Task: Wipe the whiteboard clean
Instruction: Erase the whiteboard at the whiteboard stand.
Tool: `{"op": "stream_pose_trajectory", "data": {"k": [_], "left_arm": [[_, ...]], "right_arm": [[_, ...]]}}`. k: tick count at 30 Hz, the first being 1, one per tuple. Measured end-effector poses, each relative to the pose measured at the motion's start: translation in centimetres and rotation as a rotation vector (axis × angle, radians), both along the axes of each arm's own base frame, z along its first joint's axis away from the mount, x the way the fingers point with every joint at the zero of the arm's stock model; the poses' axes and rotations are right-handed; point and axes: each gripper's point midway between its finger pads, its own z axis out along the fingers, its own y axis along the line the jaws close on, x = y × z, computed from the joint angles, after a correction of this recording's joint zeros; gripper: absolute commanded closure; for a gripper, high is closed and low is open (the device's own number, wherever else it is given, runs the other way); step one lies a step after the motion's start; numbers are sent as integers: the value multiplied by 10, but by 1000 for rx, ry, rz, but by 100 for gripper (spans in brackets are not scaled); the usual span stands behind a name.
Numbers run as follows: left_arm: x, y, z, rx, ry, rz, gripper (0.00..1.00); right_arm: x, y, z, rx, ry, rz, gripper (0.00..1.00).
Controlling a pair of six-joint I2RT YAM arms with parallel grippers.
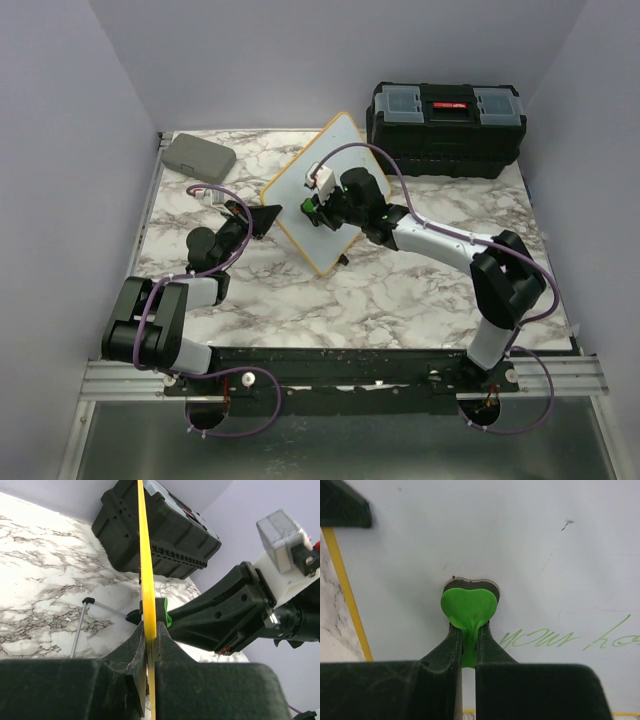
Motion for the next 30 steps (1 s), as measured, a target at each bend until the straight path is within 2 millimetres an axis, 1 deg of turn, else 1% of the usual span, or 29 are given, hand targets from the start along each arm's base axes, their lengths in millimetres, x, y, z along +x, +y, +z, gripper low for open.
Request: {"op": "stream_pose_trajectory", "data": {"k": [4,8,11,13,20,26,30], "left_arm": [[0,0,0,-1,0,1,100],[0,0,0,-4,-1,1,100],[0,0,0,-4,-2,1,100],[0,0,0,-4,-2,1,100],[1,1,-1,-5,-1,7,100],[1,1,-1,-5,0,8,100],[1,1,-1,-5,1,8,100]], "right_arm": [[-16,-4,-18,-44,31,97,99],[-40,-5,-36,-82,95,211,99],[-51,-7,-46,-101,131,250,99],[-50,-8,-47,-103,133,241,99],[-41,-11,-44,-101,132,133,99],[-18,-13,-27,-84,56,39,99],[-15,-15,-27,-88,32,27,99]]}}
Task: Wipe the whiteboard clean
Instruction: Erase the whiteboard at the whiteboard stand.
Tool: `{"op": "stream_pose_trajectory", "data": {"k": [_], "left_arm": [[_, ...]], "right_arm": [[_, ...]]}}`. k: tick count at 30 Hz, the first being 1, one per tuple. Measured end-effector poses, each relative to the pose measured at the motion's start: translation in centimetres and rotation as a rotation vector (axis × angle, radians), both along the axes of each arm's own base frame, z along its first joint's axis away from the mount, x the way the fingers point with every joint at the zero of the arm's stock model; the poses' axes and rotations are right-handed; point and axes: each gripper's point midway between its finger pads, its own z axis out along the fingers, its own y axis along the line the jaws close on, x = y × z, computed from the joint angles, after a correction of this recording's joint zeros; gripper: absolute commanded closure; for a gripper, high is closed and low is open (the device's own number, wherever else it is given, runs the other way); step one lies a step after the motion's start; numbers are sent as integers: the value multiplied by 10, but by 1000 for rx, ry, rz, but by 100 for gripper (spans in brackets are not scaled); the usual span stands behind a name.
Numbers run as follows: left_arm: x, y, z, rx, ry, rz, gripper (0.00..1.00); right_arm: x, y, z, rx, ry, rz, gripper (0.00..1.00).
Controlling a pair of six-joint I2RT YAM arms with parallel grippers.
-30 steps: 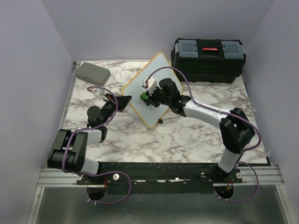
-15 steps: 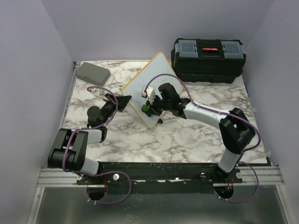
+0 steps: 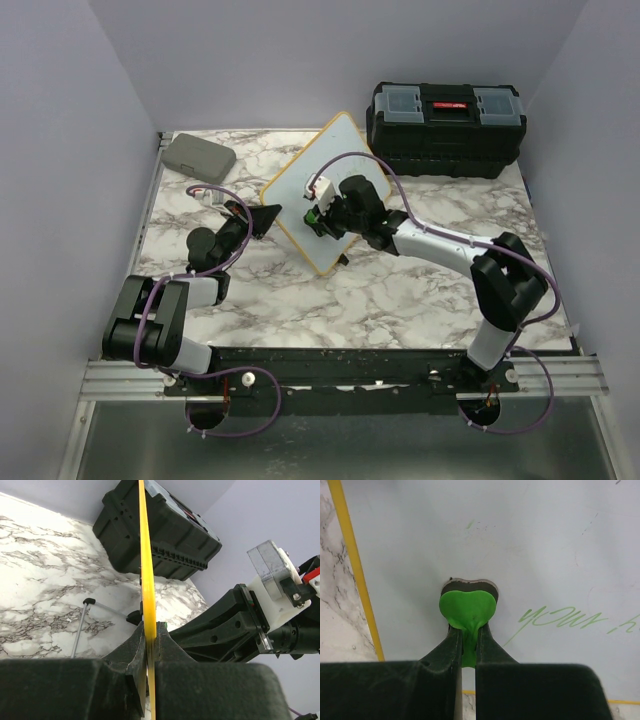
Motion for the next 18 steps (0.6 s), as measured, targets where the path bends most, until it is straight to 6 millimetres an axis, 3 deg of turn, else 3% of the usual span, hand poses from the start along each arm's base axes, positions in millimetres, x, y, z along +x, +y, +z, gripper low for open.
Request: {"op": "stream_pose_trajectory", "data": {"k": [5,13,18], "left_arm": [[0,0,0,0,0,-2,100],[0,0,0,1,0,-3,100],[0,0,0,1,-1,-3,100]], "right_arm": [[-3,-1,-2,-24,-19,59,99],[-24,-7,-24,-71,69,181,99],[-22,-5,-21,-66,105,160,99]]}}
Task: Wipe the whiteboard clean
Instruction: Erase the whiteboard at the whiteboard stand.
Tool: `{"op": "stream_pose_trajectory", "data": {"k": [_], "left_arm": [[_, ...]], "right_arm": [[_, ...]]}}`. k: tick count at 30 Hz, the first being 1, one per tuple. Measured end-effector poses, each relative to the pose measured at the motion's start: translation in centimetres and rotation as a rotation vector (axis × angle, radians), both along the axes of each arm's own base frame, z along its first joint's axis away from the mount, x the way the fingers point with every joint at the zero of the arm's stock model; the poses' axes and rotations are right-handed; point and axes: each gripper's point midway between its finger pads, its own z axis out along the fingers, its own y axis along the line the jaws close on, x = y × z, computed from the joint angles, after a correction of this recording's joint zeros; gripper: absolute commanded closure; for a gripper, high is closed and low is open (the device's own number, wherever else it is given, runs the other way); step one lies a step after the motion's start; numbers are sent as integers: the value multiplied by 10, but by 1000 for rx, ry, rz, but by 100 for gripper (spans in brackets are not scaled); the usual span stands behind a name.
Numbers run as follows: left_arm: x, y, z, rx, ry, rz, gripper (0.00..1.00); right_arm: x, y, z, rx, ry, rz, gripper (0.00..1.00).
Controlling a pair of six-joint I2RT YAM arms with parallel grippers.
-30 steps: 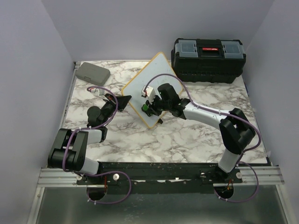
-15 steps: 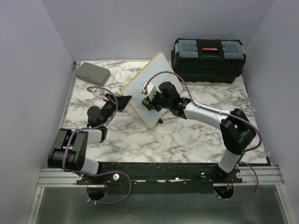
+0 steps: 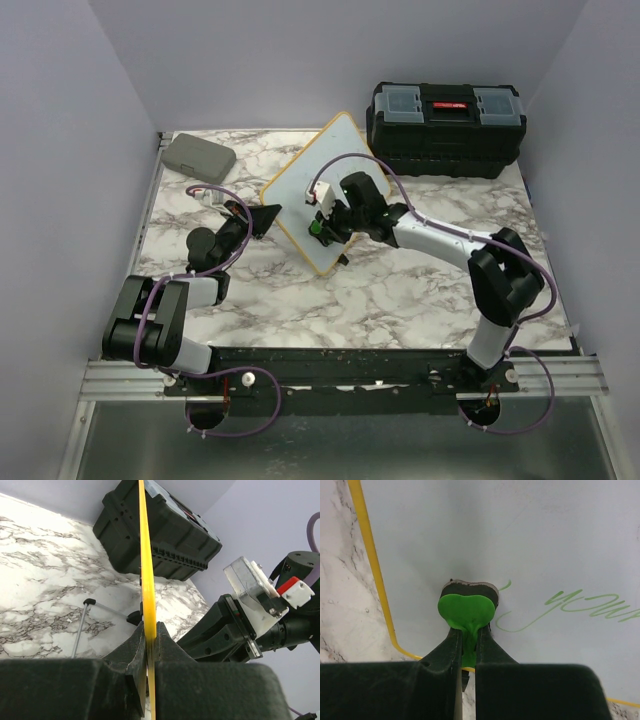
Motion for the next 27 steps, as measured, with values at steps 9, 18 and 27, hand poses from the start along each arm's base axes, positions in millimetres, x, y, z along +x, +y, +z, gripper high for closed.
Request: {"op": "stream_pose_trajectory", "data": {"k": [9,18,27], "left_arm": [[0,1,0,0,1,3,100],[0,0,-1,1,4,1,100],[-1,0,0,1,-1,-4,100]], "right_arm": [[29,5,27,6,-47,-119,99],[28,2,23,10,-79,-83,99],[-3,-6,-4,-33,13,66,99]]}}
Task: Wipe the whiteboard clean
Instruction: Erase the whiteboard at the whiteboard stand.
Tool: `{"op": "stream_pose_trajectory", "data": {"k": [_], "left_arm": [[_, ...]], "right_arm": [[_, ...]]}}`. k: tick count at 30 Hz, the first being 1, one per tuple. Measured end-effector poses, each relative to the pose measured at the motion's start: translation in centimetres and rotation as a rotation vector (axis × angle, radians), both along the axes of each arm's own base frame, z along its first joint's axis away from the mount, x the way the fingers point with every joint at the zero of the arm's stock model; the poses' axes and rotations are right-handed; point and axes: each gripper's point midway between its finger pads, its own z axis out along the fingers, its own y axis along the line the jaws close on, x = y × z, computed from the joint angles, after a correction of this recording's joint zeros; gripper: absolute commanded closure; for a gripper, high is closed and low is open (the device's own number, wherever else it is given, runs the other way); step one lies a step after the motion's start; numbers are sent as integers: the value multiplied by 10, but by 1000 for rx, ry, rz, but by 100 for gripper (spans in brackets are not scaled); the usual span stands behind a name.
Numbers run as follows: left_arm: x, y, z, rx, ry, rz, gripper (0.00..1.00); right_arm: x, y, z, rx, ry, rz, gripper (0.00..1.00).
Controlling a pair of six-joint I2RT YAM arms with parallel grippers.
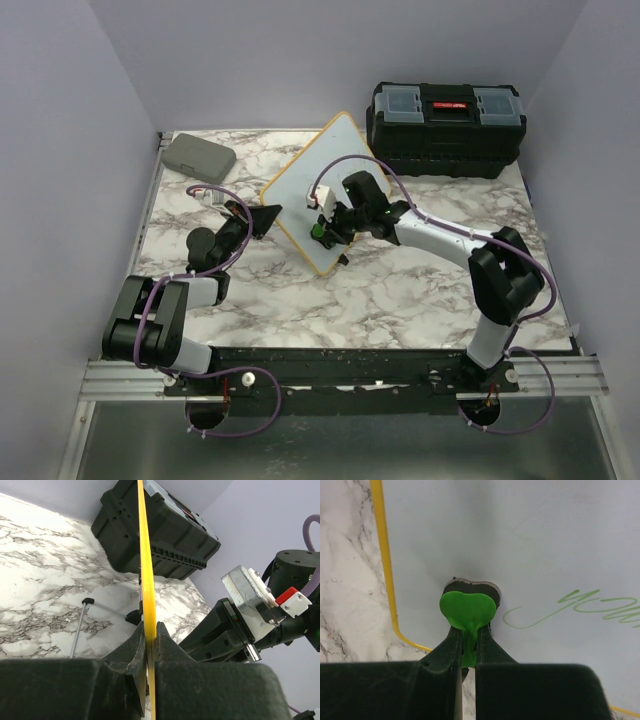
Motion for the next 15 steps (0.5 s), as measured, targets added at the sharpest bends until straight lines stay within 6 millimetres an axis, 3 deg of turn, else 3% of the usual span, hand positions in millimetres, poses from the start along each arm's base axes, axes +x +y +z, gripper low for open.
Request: {"op": "stream_pose_trajectory", "data": {"k": [4,8,15], "left_arm": [[0,0,0,0,0,0,100],[0,0,0,0,0,0,100],[-1,-1,0,1,-1,-4,100]], "right_arm": [[-6,3,1,9,41,11,99],[0,13,16,56,65,-28,99],[43,27,60,168,-46,-189,99]]}}
